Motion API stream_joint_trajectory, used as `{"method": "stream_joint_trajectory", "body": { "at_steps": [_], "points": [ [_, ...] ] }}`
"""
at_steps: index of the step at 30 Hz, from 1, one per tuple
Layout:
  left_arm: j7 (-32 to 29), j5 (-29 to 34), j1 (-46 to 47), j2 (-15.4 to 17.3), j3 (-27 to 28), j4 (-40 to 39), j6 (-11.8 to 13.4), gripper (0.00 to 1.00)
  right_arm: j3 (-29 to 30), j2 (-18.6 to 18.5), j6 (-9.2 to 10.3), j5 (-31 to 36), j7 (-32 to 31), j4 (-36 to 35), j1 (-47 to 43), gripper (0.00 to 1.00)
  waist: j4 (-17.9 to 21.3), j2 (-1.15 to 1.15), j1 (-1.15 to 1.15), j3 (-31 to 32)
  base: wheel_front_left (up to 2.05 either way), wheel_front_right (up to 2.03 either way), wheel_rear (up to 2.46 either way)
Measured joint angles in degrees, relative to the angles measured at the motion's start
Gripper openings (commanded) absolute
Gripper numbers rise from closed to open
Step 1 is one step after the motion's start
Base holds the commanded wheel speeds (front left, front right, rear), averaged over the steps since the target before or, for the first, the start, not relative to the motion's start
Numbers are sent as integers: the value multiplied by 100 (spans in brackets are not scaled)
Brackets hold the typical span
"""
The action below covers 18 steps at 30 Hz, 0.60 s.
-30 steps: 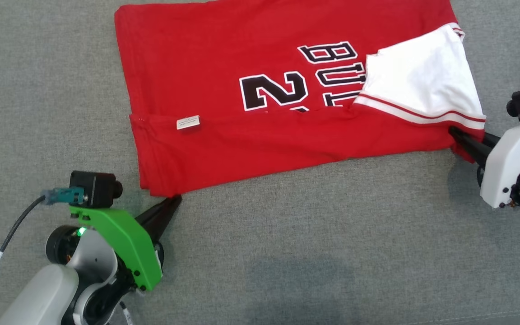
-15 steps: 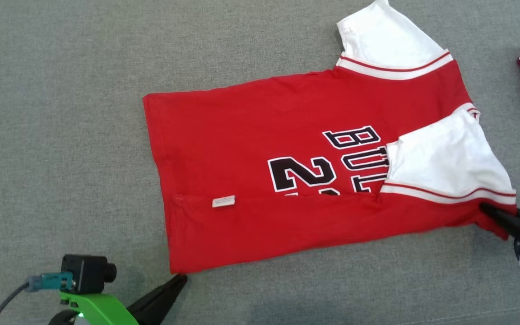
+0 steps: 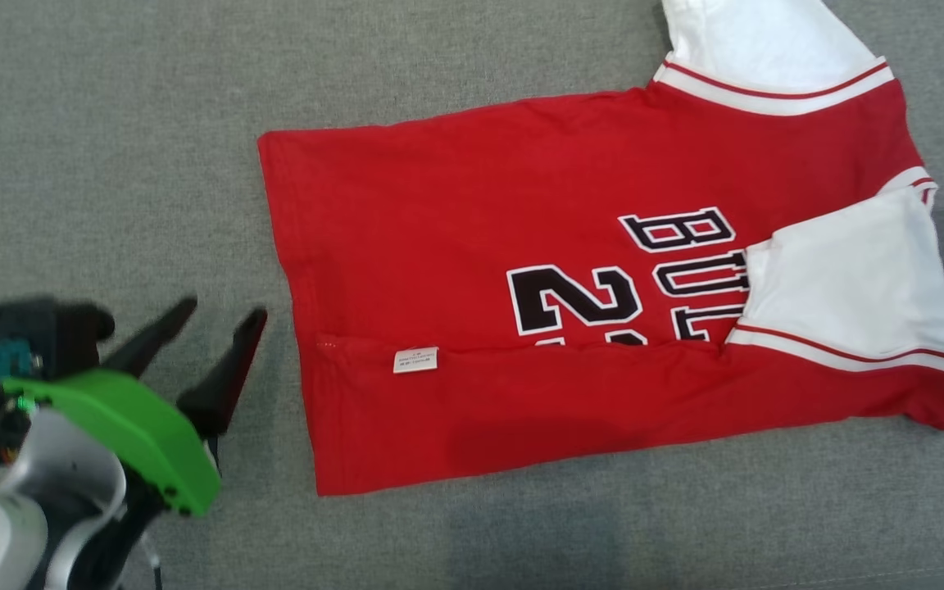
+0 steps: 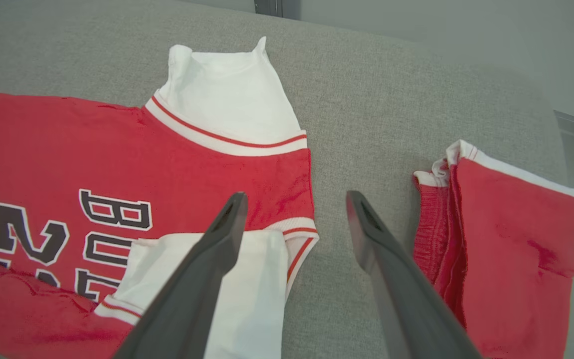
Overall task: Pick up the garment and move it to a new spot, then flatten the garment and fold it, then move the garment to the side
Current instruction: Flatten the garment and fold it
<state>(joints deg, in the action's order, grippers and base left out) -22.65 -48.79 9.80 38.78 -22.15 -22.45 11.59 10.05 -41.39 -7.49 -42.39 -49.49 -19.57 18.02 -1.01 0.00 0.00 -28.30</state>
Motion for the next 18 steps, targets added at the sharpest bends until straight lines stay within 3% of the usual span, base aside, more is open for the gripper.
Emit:
{"method": "stream_joint_trajectory", "body": {
  "at_steps": [4,8,18],
  "points": [
    [-401,30,1562,-402,-138,615,-135,100,-550,58,1,489,-279,526,1619,100,-120,0,0,-376,0,0,0],
    [-717,16,2651,-869,-445,1325,-417,100,-1121,470,1,1101,-415,1439,2947,100,-283,0,1,-751,0,0,0],
    [-1006,44,3646,-1315,-906,2254,-912,100,-1766,995,1,1730,-148,3048,4007,100,-742,0,1,-1319,0,0,0]
  ]
}}
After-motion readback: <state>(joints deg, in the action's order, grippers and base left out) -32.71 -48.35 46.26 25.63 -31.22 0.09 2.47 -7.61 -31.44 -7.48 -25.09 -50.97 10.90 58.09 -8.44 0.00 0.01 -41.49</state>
